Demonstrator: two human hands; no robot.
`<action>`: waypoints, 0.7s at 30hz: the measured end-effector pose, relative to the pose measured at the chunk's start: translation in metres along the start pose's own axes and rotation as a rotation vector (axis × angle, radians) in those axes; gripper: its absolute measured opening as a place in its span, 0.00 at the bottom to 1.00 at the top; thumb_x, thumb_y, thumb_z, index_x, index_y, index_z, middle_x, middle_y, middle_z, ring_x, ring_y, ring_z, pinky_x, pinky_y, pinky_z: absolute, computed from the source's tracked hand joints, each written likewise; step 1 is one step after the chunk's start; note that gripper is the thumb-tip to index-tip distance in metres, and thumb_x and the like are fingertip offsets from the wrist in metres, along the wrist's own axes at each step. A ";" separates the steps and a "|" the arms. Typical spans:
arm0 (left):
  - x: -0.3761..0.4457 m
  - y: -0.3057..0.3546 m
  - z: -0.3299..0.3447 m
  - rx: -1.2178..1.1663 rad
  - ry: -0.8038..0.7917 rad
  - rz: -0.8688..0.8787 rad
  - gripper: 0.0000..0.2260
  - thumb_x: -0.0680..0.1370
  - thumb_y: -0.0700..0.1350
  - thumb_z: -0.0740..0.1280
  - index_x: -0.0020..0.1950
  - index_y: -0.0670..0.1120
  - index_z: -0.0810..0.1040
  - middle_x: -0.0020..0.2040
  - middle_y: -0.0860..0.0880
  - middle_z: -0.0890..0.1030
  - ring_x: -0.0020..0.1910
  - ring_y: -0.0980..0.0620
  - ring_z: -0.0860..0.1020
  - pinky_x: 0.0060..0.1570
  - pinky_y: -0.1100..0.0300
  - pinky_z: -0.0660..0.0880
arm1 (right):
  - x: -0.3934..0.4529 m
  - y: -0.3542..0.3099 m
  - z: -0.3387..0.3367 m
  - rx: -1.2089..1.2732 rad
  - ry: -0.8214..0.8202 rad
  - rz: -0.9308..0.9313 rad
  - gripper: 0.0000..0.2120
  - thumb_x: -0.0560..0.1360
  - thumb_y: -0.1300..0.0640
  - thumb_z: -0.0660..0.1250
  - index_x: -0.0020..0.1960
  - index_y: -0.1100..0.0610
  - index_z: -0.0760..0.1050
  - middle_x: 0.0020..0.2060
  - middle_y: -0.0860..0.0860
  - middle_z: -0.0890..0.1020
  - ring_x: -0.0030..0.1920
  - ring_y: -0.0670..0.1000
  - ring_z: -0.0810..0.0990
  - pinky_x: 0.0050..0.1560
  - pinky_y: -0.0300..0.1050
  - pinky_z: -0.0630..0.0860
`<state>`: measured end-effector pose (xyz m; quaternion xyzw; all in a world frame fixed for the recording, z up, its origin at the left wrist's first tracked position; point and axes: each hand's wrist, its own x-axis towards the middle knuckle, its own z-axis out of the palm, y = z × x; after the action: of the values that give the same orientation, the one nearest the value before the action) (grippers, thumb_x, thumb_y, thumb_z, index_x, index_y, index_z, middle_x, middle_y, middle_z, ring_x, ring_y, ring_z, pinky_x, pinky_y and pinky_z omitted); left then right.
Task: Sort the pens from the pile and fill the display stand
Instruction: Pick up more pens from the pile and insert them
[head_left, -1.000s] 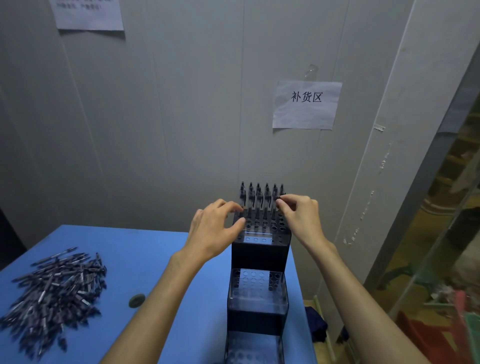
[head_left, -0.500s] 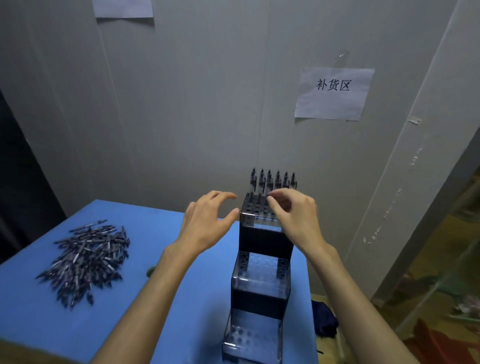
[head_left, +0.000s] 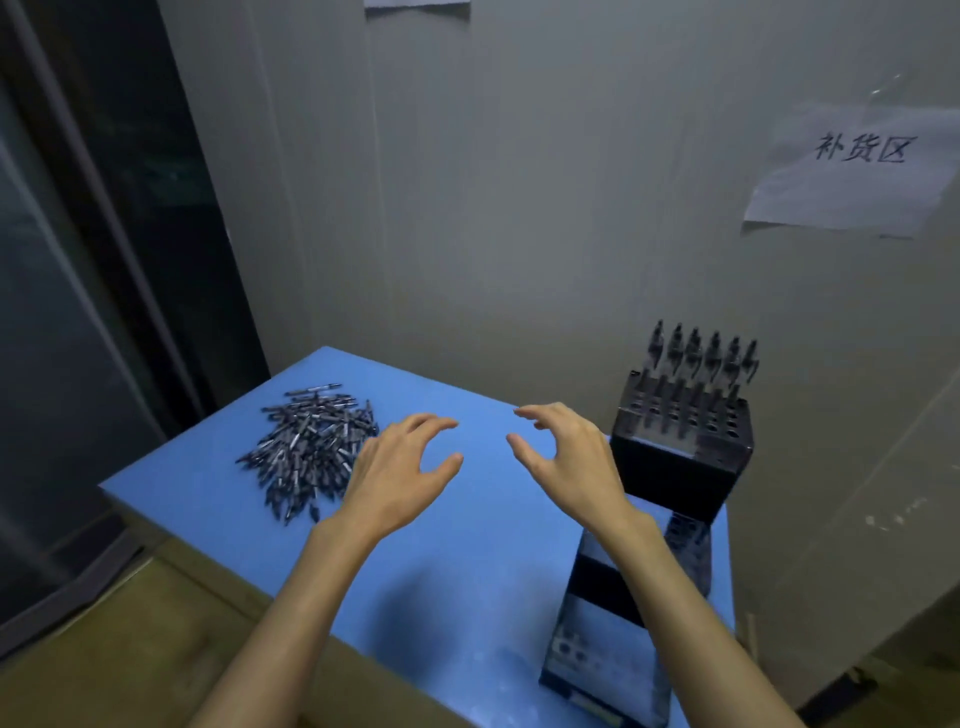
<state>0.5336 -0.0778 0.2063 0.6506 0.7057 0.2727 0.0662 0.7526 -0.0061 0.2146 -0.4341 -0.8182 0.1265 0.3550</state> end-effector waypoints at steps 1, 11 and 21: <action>-0.006 -0.015 -0.003 0.002 -0.016 -0.020 0.24 0.76 0.64 0.60 0.71 0.59 0.74 0.71 0.56 0.74 0.69 0.51 0.72 0.68 0.47 0.69 | 0.000 -0.005 0.012 -0.012 -0.015 0.004 0.17 0.77 0.45 0.68 0.63 0.48 0.78 0.57 0.44 0.80 0.58 0.46 0.79 0.54 0.45 0.75; -0.054 -0.173 -0.039 0.061 -0.115 -0.176 0.22 0.81 0.61 0.63 0.74 0.60 0.69 0.73 0.57 0.70 0.69 0.51 0.72 0.65 0.49 0.70 | -0.002 -0.066 0.139 -0.041 -0.183 0.078 0.16 0.77 0.46 0.68 0.64 0.48 0.78 0.58 0.46 0.80 0.58 0.49 0.80 0.54 0.49 0.76; -0.073 -0.310 -0.060 -0.037 -0.193 -0.313 0.22 0.80 0.59 0.64 0.74 0.58 0.70 0.74 0.53 0.71 0.71 0.49 0.71 0.69 0.46 0.69 | 0.007 -0.119 0.237 -0.017 -0.235 0.178 0.15 0.77 0.49 0.68 0.62 0.50 0.79 0.56 0.48 0.81 0.53 0.49 0.82 0.53 0.51 0.78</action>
<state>0.2438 -0.1665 0.0918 0.5549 0.7834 0.2082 0.1873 0.5123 -0.0473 0.1092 -0.4903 -0.8134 0.2004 0.2406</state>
